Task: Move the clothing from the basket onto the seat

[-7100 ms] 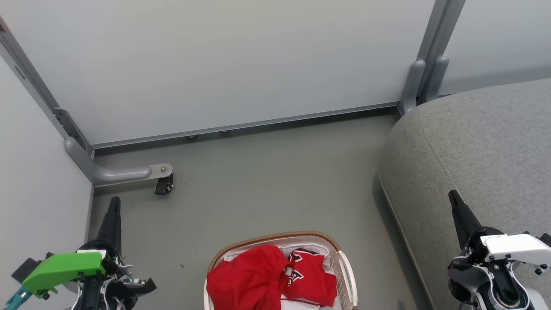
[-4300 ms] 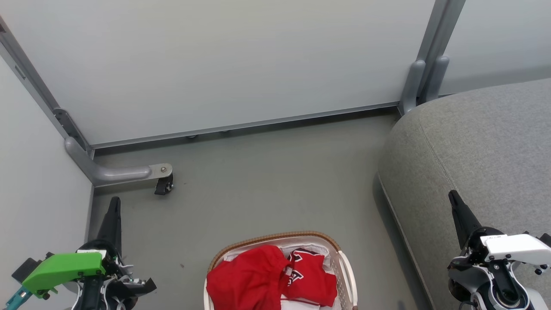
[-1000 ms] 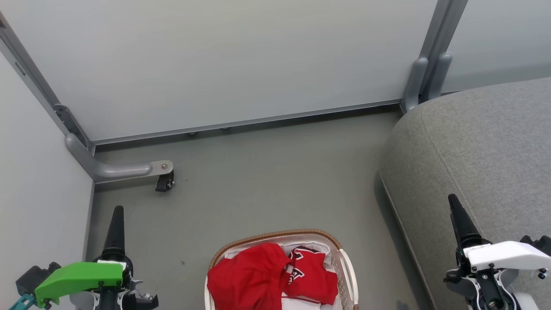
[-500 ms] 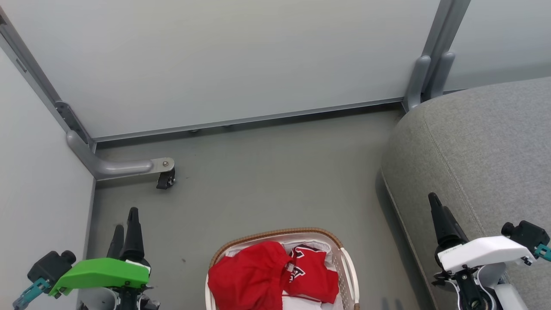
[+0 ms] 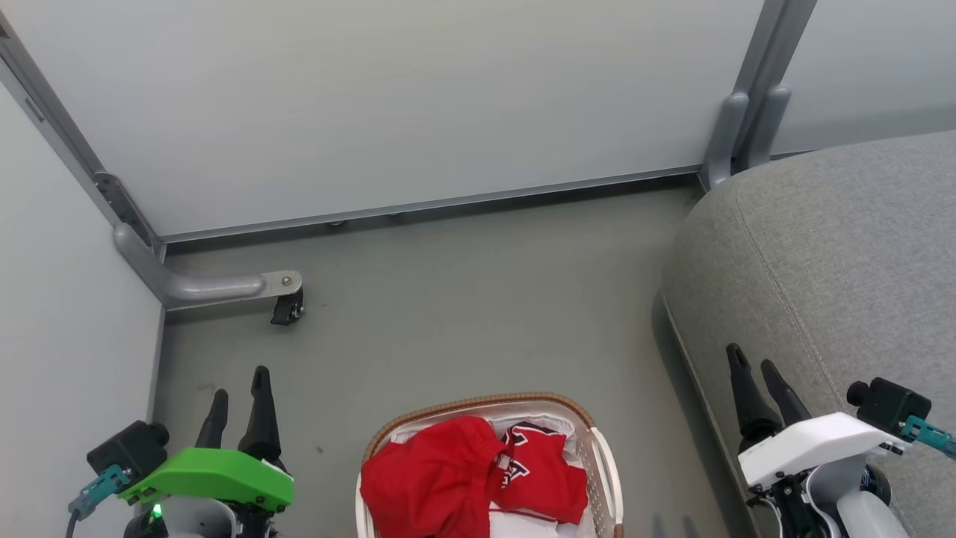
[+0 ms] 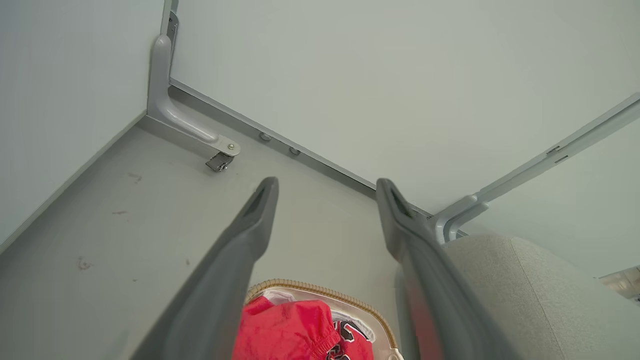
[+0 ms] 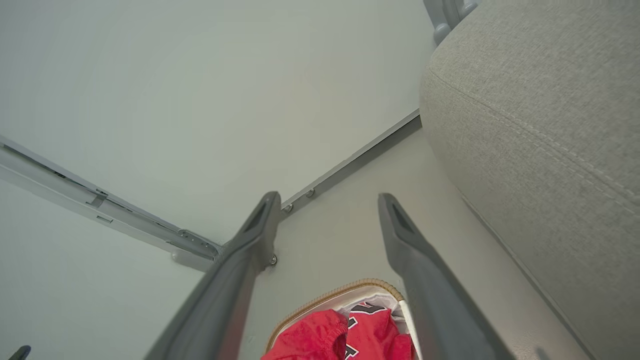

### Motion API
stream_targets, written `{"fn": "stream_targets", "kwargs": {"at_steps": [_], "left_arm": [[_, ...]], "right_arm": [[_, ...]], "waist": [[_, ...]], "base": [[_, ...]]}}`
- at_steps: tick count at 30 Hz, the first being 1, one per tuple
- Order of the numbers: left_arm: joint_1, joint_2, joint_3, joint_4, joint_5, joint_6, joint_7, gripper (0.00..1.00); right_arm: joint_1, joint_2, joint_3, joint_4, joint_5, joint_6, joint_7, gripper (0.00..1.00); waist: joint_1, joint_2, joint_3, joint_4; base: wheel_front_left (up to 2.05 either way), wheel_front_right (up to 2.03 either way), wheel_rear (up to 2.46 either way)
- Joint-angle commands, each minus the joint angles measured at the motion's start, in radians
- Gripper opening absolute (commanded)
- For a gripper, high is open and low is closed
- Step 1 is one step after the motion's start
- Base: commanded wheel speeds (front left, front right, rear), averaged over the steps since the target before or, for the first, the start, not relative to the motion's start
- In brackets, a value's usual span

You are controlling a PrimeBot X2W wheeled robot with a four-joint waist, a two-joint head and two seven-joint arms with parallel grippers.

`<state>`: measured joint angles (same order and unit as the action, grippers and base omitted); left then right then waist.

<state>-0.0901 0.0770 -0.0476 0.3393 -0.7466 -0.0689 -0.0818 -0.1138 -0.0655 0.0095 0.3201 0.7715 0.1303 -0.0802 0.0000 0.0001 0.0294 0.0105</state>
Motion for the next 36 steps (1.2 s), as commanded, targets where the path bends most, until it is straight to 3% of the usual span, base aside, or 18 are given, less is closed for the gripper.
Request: {"fn": "stream_targets", "kwargs": {"at_steps": [1,23,30,36], "left_arm": [[0.003,0.013,-0.010,-0.003,0.037,0.011,-0.011,1.00],[0.025,0.050,-0.115,-0.001,0.283,0.110,-0.074,1.00],[0.037,0.041,-0.102,-0.039,0.327,0.120,-0.090,1.00],[0.038,0.030,-0.070,-0.072,0.373,0.097,-0.105,1.00]], "right_arm": [[-0.022,-0.011,0.006,-0.005,-0.040,0.000,-0.013,1.00],[-0.020,-0.005,0.018,0.021,-0.317,0.000,-0.076,1.00],[-0.019,0.002,0.000,0.008,-0.389,0.000,-0.092,1.00],[-0.023,0.010,-0.021,-0.025,-0.437,0.000,-0.107,1.00]], "waist": [[0.0000,-0.0001,0.000,-0.001],[0.0000,-0.0001,0.008,-0.014],[0.0000,-0.0001,0.012,-0.015],[0.0000,-0.0001,0.015,-0.017]], "base": [[0.00,0.00,0.00],[0.00,0.00,0.00],[0.00,0.00,0.00],[0.00,0.00,0.00]]}}
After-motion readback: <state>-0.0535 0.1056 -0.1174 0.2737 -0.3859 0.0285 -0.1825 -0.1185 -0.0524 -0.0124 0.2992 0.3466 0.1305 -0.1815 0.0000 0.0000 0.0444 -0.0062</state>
